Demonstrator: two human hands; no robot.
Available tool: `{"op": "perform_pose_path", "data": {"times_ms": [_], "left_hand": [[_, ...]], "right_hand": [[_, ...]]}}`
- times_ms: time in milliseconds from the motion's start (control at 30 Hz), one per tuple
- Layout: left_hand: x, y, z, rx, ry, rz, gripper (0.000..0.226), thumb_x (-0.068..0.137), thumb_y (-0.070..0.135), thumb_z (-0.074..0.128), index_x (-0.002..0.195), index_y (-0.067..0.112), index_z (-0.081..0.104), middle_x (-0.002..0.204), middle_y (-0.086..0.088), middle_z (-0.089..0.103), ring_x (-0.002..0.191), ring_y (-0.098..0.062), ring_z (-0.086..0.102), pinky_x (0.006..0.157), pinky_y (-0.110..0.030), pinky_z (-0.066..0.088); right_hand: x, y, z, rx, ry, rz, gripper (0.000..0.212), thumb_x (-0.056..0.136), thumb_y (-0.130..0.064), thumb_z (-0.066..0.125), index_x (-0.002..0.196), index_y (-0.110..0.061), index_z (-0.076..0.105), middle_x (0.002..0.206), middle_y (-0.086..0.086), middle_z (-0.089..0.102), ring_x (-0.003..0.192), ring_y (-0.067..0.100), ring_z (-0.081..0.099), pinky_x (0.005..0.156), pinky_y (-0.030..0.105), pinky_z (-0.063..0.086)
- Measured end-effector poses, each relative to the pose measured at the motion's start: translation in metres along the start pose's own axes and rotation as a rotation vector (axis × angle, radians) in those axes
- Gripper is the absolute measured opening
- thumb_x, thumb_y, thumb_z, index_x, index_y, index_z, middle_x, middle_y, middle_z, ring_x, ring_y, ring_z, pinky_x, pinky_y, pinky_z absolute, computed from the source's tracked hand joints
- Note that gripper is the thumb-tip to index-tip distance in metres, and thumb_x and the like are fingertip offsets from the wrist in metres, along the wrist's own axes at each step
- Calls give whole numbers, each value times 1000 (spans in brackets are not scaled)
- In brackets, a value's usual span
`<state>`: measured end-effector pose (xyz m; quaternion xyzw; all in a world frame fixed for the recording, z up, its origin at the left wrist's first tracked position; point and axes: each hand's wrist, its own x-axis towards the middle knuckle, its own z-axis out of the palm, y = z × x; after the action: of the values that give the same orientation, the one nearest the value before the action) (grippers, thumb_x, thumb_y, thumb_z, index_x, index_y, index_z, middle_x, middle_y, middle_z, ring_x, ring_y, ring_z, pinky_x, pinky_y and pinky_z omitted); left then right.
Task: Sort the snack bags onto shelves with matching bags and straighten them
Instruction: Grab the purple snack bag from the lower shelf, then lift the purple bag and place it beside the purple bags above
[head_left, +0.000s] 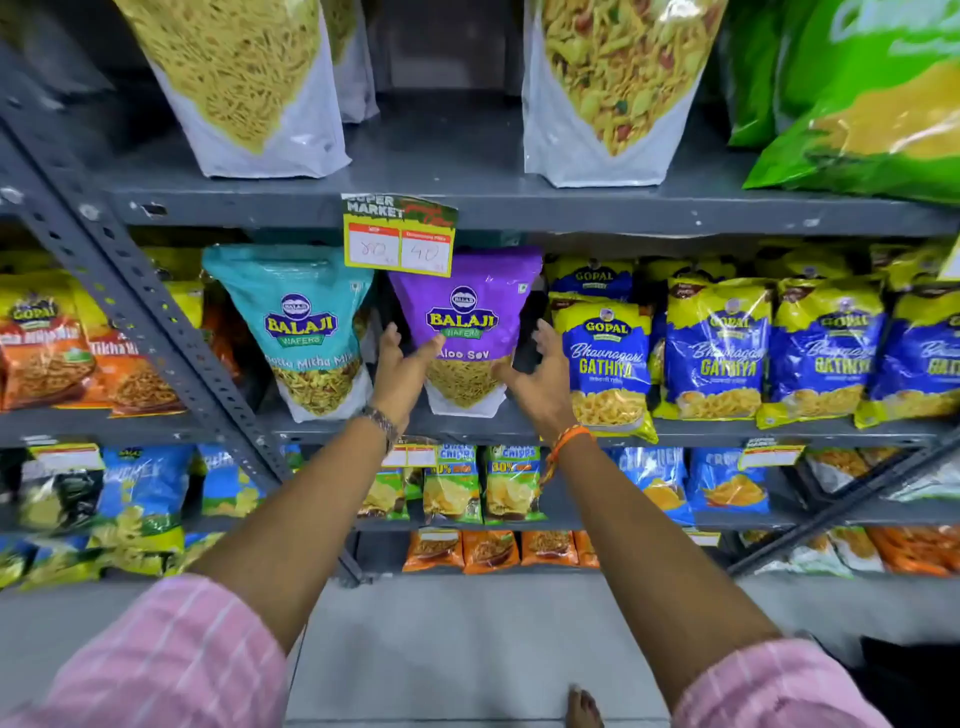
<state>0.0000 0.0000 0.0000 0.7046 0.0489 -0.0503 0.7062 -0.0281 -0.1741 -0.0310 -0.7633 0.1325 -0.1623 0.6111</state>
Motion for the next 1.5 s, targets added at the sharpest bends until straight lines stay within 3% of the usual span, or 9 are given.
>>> {"op": "perform_pose_path", "data": {"times_ms": [100, 267, 467, 667, 767, 1000, 1167, 1367, 1500], "left_hand": [[25, 0, 1, -8, -30, 29, 70, 93, 17, 74, 153, 6, 40, 154, -14, 53, 130, -22, 59, 112, -35, 46], [51, -5, 2, 3, -48, 96, 54, 87, 9, 80, 135, 4, 57, 117, -5, 75, 90, -2, 75, 74, -18, 60], [58, -22, 6, 50, 23, 186, 43, 84, 2, 81, 118, 16, 60, 113, -5, 75, 90, -5, 76, 80, -28, 63], [40, -30, 5, 40, 50, 227, 56, 80, -1, 83, 130, -2, 57, 116, -11, 74, 95, -11, 75, 86, -36, 63], [12, -32, 5, 37, 71, 225, 63, 73, 16, 89, 127, -2, 60, 113, -8, 76, 95, -10, 76, 83, -34, 64], [-68, -25, -12, 97, 125, 342, 53, 63, 45, 90, 109, 35, 64, 105, 9, 79, 99, -15, 77, 88, -51, 63], [-114, 18, -21, 129, 219, 472, 68, 65, 64, 85, 114, 22, 63, 104, 4, 79, 93, -18, 77, 80, -52, 63], [-139, 126, -26, 117, 261, 669, 57, 64, 57, 86, 108, 29, 63, 93, 21, 77, 83, -4, 75, 78, -41, 63], [-128, 199, -28, 47, 226, 750, 62, 65, 57, 86, 112, 24, 63, 103, 9, 79, 92, -11, 77, 86, -46, 63]], "right_hand": [[17, 16, -1, -4, -176, 31, 108, 60, -12, 93, 149, -9, 32, 151, 14, 46, 137, 20, 45, 110, 35, 41], [40, 33, 11, 68, -326, 20, 106, 55, 16, 88, 144, -2, 34, 126, 5, 61, 107, -2, 64, 89, 22, 57], [50, 45, 20, 104, -355, 66, 87, 58, 10, 90, 135, 1, 50, 121, 13, 68, 94, -3, 71, 80, 21, 59], [30, 37, 10, 93, -332, 72, 84, 57, 7, 91, 131, -1, 54, 124, 17, 70, 107, 20, 71, 87, 32, 61], [6, 33, 0, 82, -333, 86, 81, 56, 11, 90, 128, -2, 57, 115, 9, 72, 96, 6, 72, 81, 26, 61], [-58, 2, -28, 52, -408, 83, 70, 57, 12, 89, 117, -13, 63, 106, -1, 76, 95, 4, 74, 79, 25, 61], [-88, -60, -49, 96, -454, 30, 69, 56, 13, 89, 116, -12, 65, 111, 8, 78, 105, 21, 75, 89, 42, 62], [-99, -162, -72, 198, -465, -137, 68, 59, 24, 80, 117, -7, 61, 96, -6, 80, 90, 9, 76, 73, 22, 60], [-84, -218, -72, 279, -400, -277, 79, 58, 15, 83, 129, 0, 51, 116, 9, 75, 102, 16, 73, 82, 29, 62]]}}
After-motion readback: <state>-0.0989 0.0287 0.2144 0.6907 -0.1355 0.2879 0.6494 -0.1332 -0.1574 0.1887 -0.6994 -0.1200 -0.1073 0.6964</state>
